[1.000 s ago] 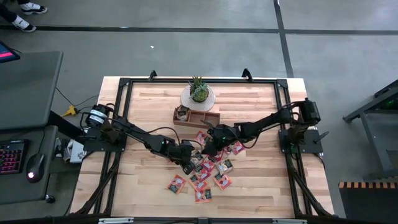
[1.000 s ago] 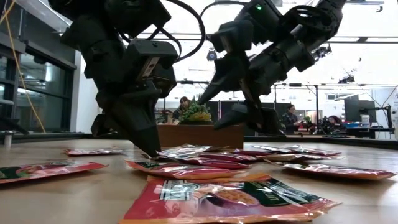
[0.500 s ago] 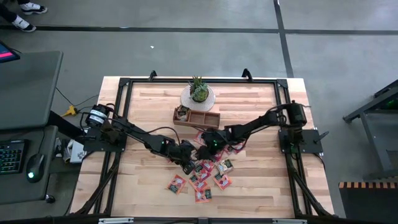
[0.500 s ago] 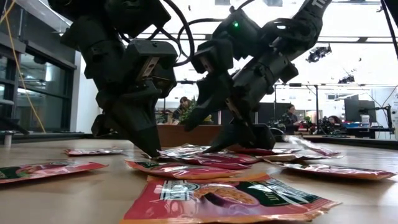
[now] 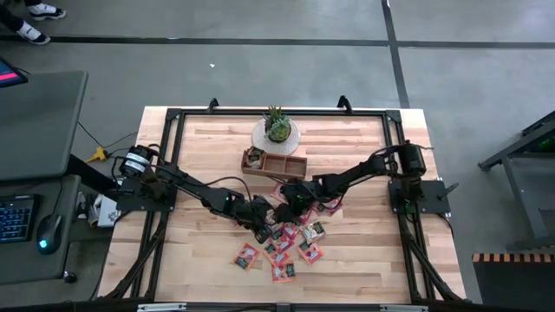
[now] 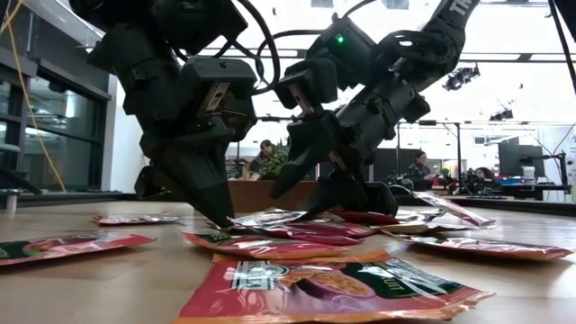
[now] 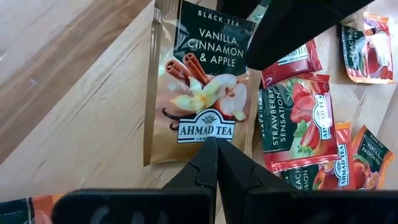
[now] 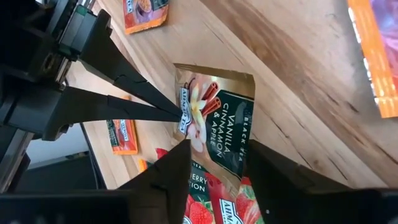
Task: Pick & Place Tea
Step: Put the left brown tea bag into the left section of the wooden organizer
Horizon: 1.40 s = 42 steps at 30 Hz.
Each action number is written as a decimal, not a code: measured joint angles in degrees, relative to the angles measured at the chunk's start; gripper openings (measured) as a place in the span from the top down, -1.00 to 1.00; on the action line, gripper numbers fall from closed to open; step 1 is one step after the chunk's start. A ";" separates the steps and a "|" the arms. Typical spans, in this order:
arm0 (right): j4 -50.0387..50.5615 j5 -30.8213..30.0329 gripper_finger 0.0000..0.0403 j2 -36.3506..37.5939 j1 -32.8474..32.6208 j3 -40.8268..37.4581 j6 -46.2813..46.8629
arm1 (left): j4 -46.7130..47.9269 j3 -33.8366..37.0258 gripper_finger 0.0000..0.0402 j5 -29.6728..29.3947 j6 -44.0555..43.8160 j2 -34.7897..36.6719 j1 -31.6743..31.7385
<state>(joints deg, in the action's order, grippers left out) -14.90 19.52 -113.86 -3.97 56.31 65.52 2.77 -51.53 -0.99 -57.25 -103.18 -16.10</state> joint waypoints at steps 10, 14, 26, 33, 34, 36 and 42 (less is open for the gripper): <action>0.02 0.73 0.96 0.14 0.31 -0.03 -1.67 | -0.08 0.00 1.00 0.00 0.00 -0.01 0.00; 0.09 0.64 0.98 0.52 0.31 -0.13 -2.77 | -0.10 -0.02 1.00 0.00 0.00 -0.02 -0.02; -0.64 0.48 1.00 0.82 0.31 -0.22 -4.49 | 0.24 0.04 0.66 2.19 4.35 1.03 0.00; -1.72 0.34 1.00 0.89 0.31 -0.22 -4.92 | 3.47 0.15 0.16 4.24 4.42 3.68 0.00; -1.86 0.36 1.00 0.89 0.31 -0.22 -4.93 | 5.20 0.15 0.11 4.71 4.35 4.49 0.00; -2.04 0.36 1.00 1.05 0.23 -0.22 -4.99 | 8.39 0.15 0.02 5.01 4.30 6.59 0.00; -1.46 -0.61 1.00 3.91 0.16 -0.21 -6.29 | 20.23 0.11 -0.04 0.86 4.35 14.88 0.00</action>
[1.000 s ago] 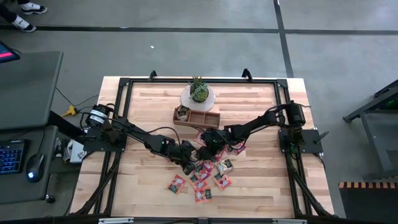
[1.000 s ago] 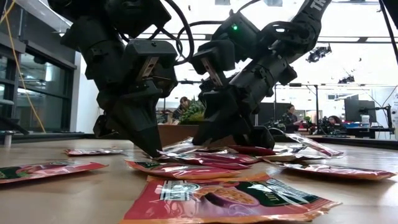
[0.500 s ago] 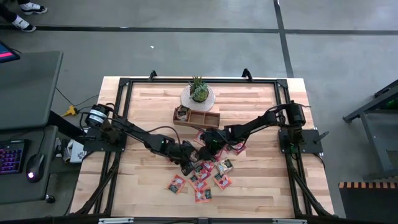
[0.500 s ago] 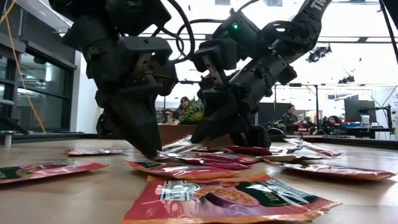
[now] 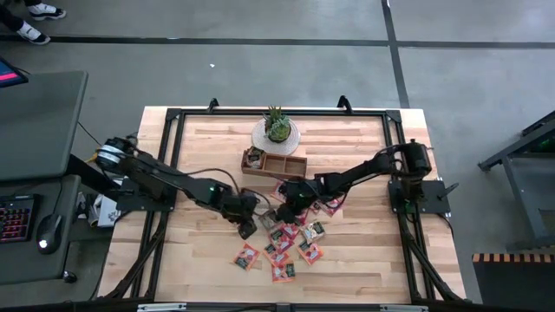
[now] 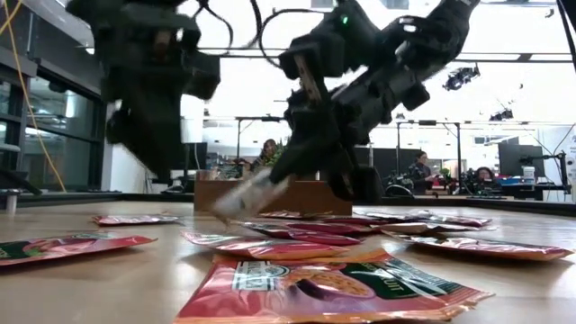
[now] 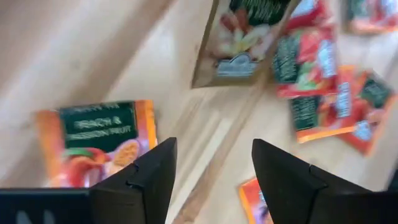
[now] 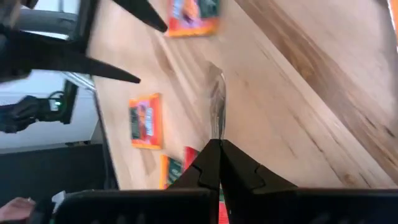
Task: Pick & Place Tea
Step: Put the left brown tea bag into the left section of the wooden organizer
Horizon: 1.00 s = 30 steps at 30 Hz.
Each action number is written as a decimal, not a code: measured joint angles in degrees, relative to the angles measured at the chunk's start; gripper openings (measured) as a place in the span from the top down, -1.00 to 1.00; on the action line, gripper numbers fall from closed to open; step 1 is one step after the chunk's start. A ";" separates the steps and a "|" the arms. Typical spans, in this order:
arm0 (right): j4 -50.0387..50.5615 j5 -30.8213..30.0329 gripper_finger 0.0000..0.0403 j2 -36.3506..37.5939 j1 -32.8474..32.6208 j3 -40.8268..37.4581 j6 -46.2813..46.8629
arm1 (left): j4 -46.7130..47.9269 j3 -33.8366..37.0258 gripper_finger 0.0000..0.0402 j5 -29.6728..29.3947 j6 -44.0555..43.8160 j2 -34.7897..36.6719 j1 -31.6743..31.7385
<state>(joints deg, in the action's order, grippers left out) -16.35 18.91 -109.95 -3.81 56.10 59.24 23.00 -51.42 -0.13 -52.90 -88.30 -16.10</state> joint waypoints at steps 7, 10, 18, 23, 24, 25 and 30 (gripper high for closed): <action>5.69 -3.10 1.00 8.22 0.15 0.11 -4.31 | 8.62 -0.03 -0.04 -7.19 0.13 10.87 0.00; 9.58 -4.16 1.00 13.15 0.33 0.09 -6.89 | 9.22 -0.20 -0.04 -8.03 0.16 14.61 0.00; 20.18 -5.58 1.00 27.83 3.11 0.26 -15.36 | 10.26 -0.68 -0.04 -5.87 2.63 21.78 3.03; 37.96 -10.22 1.00 33.15 4.99 8.65 -24.14 | 12.42 -4.61 -0.04 -1.99 8.47 22.63 7.66; 41.94 -10.85 1.00 33.40 5.36 11.55 -26.33 | 13.50 -5.81 -0.04 -1.46 9.85 22.63 8.57; 46.06 -11.53 1.00 33.40 5.74 14.58 -28.45 | 14.02 -7.26 -0.04 -0.81 11.27 22.63 9.34; 62.61 -12.85 1.00 30.37 7.09 29.46 -37.90 | 16.54 -14.65 -0.04 3.13 18.10 21.75 13.44</action>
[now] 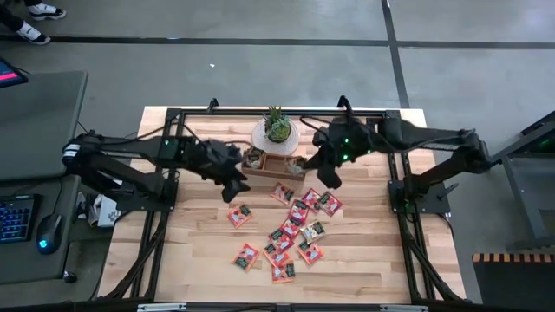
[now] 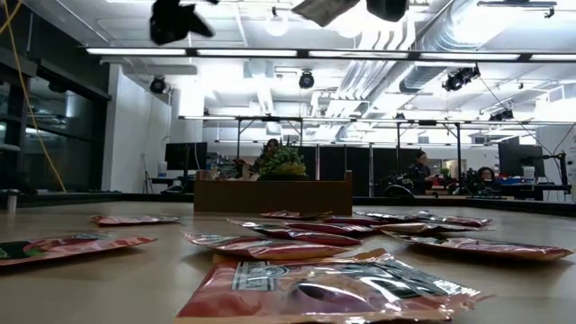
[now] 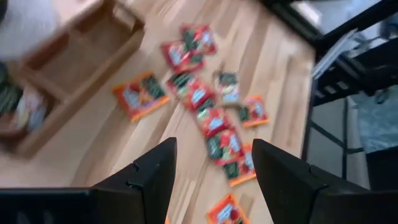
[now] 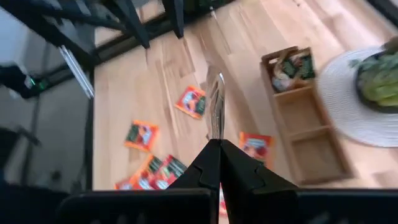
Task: Pick & Place Tea
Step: Put the left brown tea bag into the left section of the wooden organizer
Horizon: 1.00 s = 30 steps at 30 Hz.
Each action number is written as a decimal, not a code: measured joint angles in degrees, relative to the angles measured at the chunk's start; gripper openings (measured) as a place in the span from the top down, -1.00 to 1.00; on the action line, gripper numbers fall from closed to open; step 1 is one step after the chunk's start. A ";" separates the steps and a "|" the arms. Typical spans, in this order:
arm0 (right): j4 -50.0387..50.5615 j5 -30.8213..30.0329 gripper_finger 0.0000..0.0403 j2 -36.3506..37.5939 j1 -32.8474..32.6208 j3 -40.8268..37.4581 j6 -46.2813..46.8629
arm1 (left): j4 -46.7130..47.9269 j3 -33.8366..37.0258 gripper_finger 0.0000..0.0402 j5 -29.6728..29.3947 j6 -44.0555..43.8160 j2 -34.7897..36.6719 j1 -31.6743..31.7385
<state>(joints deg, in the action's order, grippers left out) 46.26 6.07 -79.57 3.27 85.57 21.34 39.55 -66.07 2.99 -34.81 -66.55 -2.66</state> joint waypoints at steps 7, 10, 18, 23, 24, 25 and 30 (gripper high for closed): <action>15.79 0.04 1.00 -8.02 0.26 18.19 -9.09 | 6.71 -11.65 -0.04 1.15 6.23 -0.09 4.79; 22.26 0.34 1.00 -12.49 0.21 25.27 -11.94 | 10.34 -17.55 -0.04 1.15 8.38 -1.72 6.77; 34.17 0.48 1.00 -24.37 -1.16 41.35 -17.93 | 27.98 -33.40 -0.04 1.02 16.03 -9.59 8.88; 35.41 0.22 1.00 -28.09 -1.93 46.75 -19.77 | 30.79 -37.40 -0.04 2.14 19.20 -14.92 8.66; 35.36 0.23 1.00 -28.39 -1.95 47.30 -19.90 | 29.93 -37.76 -0.04 2.65 19.58 -15.90 8.66; 35.36 0.20 1.00 -28.50 -1.95 47.69 -19.91 | 28.11 -38.14 -0.04 2.89 19.92 -16.86 8.66; 35.46 -1.09 1.00 -28.50 -1.93 47.79 -19.87 | 24.64 -38.14 -0.04 3.09 20.22 -19.91 8.64</action>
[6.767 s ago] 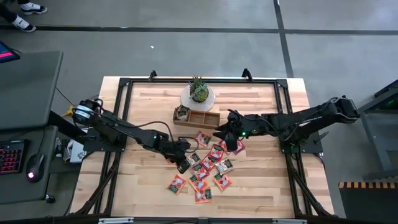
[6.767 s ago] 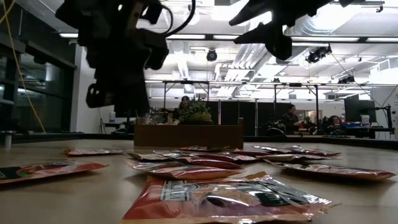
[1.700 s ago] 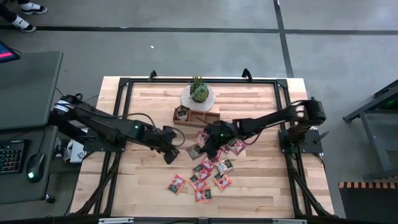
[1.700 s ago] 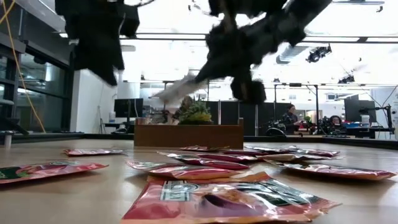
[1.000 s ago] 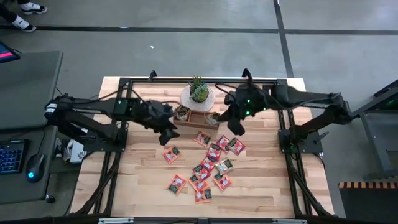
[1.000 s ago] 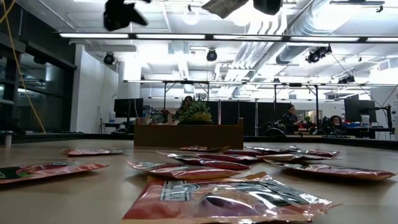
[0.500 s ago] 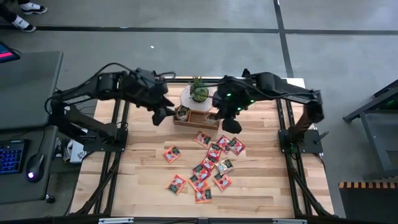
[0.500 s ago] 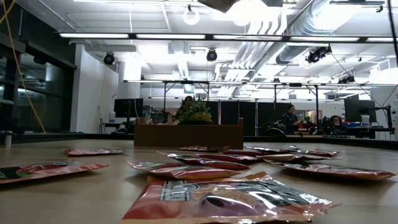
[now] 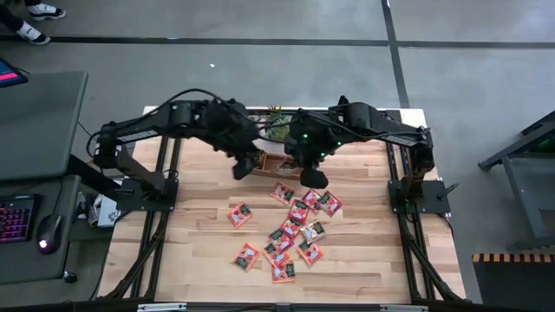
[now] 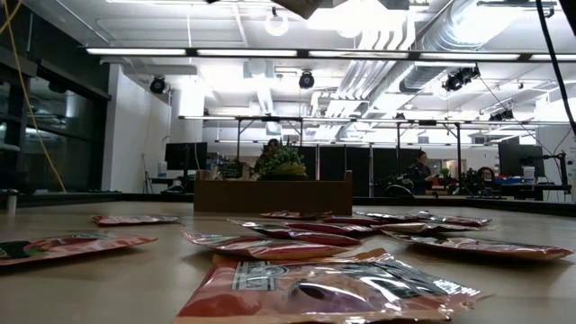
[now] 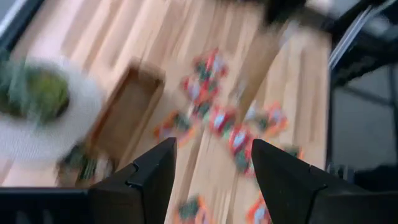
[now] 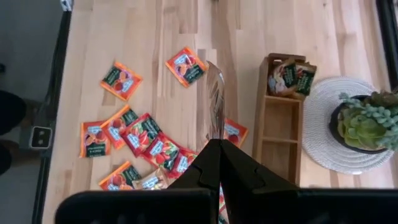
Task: Pick & Place Tea
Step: Put the left brown tea bag into the left section of the wooden organizer
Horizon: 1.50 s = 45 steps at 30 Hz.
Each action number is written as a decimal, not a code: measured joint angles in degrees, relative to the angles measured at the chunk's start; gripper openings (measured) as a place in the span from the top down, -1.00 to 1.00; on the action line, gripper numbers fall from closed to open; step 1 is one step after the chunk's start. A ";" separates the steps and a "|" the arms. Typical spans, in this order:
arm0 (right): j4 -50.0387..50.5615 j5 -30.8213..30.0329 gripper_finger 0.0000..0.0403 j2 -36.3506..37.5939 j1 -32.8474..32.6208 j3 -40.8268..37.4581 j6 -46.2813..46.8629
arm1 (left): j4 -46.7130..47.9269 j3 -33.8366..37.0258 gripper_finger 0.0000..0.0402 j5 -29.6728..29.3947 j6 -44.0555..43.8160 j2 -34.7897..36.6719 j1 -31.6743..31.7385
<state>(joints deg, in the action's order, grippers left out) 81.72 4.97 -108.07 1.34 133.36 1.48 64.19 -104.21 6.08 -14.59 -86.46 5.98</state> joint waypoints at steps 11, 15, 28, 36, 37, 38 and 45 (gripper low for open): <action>0.30 -0.11 1.00 0.00 0.00 -0.02 0.00 | -9.25 0.40 -0.04 3.79 2.84 -2.18 0.02; 0.24 -0.57 1.00 0.00 0.00 -0.02 -0.02 | -12.05 0.19 -0.04 3.94 2.82 -1.68 0.02; -1.06 -0.57 1.00 0.00 0.02 -0.02 0.00 | -16.55 0.29 -0.04 5.85 2.80 -1.87 0.02; -3.24 -0.57 1.00 0.00 0.02 -0.02 0.16 | -16.11 0.29 -0.04 5.86 2.80 -1.85 0.02; -3.22 -0.57 1.00 0.00 0.02 -0.02 0.15 | -16.03 0.29 -0.04 5.88 2.80 -1.87 0.02; -3.22 -0.59 1.00 0.00 0.02 -0.02 0.15 | -15.88 0.29 -0.04 5.88 2.80 -1.86 0.02; -3.20 -1.64 1.00 0.00 0.02 -0.02 0.57 | -13.18 0.29 -0.04 5.84 2.80 -1.87 0.02</action>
<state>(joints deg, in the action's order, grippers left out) 78.52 3.33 -108.07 1.37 133.34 2.05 51.00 -103.92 11.92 -11.79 -88.33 6.00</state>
